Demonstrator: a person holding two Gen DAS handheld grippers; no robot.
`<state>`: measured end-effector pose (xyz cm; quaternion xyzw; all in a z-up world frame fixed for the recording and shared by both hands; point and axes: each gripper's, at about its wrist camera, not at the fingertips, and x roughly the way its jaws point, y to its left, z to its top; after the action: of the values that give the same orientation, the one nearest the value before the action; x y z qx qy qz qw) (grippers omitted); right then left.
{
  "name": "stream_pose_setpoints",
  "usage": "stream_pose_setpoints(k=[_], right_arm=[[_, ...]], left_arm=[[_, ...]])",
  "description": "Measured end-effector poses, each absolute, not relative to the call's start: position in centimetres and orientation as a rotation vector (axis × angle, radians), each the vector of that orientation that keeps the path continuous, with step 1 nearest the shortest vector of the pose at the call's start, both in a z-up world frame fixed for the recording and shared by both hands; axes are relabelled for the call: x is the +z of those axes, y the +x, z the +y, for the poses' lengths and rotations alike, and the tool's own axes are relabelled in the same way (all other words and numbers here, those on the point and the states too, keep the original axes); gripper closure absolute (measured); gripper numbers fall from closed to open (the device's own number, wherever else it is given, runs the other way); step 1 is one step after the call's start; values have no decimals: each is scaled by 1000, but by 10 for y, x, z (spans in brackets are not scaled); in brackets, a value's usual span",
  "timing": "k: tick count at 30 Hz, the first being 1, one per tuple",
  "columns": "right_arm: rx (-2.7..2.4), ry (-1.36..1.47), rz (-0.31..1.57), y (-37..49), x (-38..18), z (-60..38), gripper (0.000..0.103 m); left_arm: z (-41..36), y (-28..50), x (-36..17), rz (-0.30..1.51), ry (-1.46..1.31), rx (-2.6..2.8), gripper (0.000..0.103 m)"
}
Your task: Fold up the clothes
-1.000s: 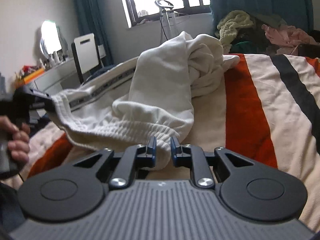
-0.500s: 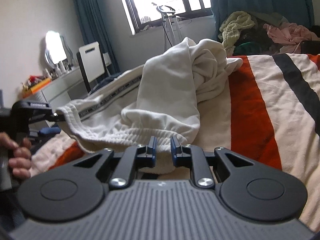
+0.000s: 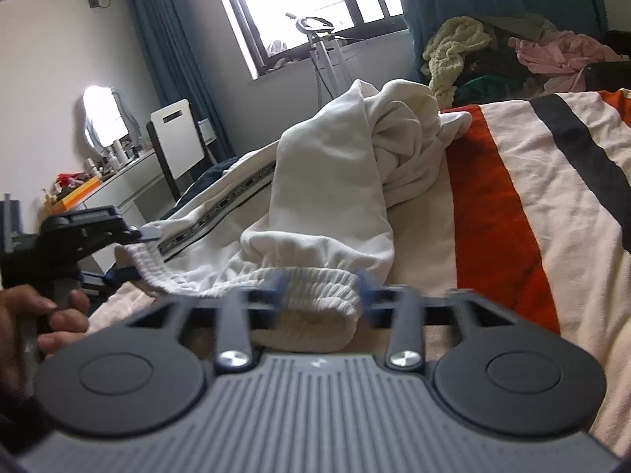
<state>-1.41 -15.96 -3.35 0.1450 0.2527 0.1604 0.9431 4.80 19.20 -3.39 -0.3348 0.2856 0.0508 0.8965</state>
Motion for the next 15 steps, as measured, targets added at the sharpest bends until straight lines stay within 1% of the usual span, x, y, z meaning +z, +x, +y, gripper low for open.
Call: stream_pose_setpoints(k=[1,3,6,9,10,12,13,14,15], right_arm=[[323,300,513,-13,-34,-160,16],[316,312,509,-12,-35,-162,18],[321,328,514,-9,-37,-164,18],[326,323,522,-6,-39,-162,18],[329,321,525,-5,-39,-161,18],[338,322,533,-3,-39,-158,18],[341,323,537,-2,-39,-157,18],[344,326,543,-1,-39,-157,18],[346,329,548,0,-40,-156,18]], left_arm=[[192,54,-37,603,-688,114,36],[197,65,-43,635,-704,127,36],[206,78,-49,670,-730,129,36],[210,90,-49,690,-686,122,37],[211,94,-50,701,-666,120,39],[213,103,-59,733,-650,108,39],[212,108,-64,747,-630,108,47],[213,113,-69,761,-596,133,62],[213,118,-74,775,-561,160,65]])
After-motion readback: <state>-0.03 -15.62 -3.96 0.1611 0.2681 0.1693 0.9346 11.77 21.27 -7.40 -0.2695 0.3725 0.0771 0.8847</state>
